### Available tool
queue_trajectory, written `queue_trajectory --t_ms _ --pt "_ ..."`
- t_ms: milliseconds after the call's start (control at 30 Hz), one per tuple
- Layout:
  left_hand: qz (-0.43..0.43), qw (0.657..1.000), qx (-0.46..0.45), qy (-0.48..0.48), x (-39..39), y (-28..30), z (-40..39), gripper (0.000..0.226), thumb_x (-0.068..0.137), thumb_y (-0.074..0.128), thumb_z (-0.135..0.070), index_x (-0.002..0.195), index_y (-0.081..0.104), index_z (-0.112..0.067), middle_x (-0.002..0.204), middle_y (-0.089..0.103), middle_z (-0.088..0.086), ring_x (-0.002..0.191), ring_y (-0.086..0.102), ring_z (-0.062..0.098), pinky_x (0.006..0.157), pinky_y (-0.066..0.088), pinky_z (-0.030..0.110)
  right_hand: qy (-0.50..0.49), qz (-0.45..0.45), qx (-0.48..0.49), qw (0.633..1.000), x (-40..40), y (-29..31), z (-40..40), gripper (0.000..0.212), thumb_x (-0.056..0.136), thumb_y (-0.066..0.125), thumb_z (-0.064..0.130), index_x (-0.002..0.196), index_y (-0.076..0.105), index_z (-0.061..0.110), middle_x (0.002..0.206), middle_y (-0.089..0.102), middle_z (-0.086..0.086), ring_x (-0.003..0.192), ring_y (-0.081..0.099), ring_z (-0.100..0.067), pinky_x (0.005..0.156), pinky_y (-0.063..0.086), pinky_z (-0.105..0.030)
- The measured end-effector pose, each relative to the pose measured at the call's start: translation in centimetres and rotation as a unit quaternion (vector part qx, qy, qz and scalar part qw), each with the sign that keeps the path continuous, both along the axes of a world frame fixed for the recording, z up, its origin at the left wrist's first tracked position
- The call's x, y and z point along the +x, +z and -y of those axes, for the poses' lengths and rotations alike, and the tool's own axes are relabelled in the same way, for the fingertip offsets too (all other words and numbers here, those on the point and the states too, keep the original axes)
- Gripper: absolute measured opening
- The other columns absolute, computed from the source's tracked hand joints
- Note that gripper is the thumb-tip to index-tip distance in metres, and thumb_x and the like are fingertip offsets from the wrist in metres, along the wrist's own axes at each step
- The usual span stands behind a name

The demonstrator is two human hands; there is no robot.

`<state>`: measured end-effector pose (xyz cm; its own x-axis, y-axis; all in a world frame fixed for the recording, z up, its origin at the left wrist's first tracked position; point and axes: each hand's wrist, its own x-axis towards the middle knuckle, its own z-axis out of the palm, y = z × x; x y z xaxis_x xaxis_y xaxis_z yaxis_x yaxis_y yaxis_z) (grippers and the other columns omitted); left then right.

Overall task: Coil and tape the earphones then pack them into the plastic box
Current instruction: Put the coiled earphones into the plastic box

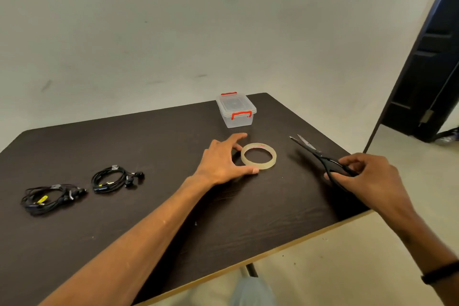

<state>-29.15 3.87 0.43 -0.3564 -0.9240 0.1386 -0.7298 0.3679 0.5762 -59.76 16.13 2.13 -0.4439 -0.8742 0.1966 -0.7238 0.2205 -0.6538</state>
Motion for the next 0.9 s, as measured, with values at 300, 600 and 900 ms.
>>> queue_trajectory --t_ms 300,600,900 --pt "-0.053 0.995 -0.002 -0.089 -7.2 -0.7 0.6 0.089 0.076 0.085 -0.058 0.149 0.037 -0.05 0.118 0.073 -0.022 0.129 0.056 0.017 0.116 0.041 0.057 -0.033 -0.14 0.117 0.983 1.2 2.2 0.2 0.032 0.089 0.08 0.044 0.114 0.076 0.024 0.096 0.074 0.0 0.081 0.064 -0.019 0.071 0.059 -0.037" --pt "-0.085 0.986 0.071 -0.124 -7.3 0.6 2.1 0.08 0.09 0.082 -0.021 0.155 0.04 -0.037 0.122 0.076 -0.013 0.131 0.06 0.017 0.121 0.034 0.043 0.007 -0.155 0.186 0.97 0.4 2.4 0.7 0.044 0.091 0.077 0.045 0.125 0.073 0.018 0.112 0.074 -0.005 0.097 0.068 -0.023 0.086 0.062 -0.042" --pt "-0.199 0.976 0.084 -0.024 -4.5 -0.1 1.5 0.067 0.091 0.058 0.011 0.143 0.054 -0.031 0.123 0.07 -0.004 0.118 0.064 0.012 0.091 0.053 0.019 0.012 -0.196 0.128 0.972 1.9 1.6 0.4 0.05 0.096 0.071 0.042 0.142 0.059 0.024 0.145 0.052 -0.01 0.133 0.049 -0.033 0.107 0.049 -0.055"
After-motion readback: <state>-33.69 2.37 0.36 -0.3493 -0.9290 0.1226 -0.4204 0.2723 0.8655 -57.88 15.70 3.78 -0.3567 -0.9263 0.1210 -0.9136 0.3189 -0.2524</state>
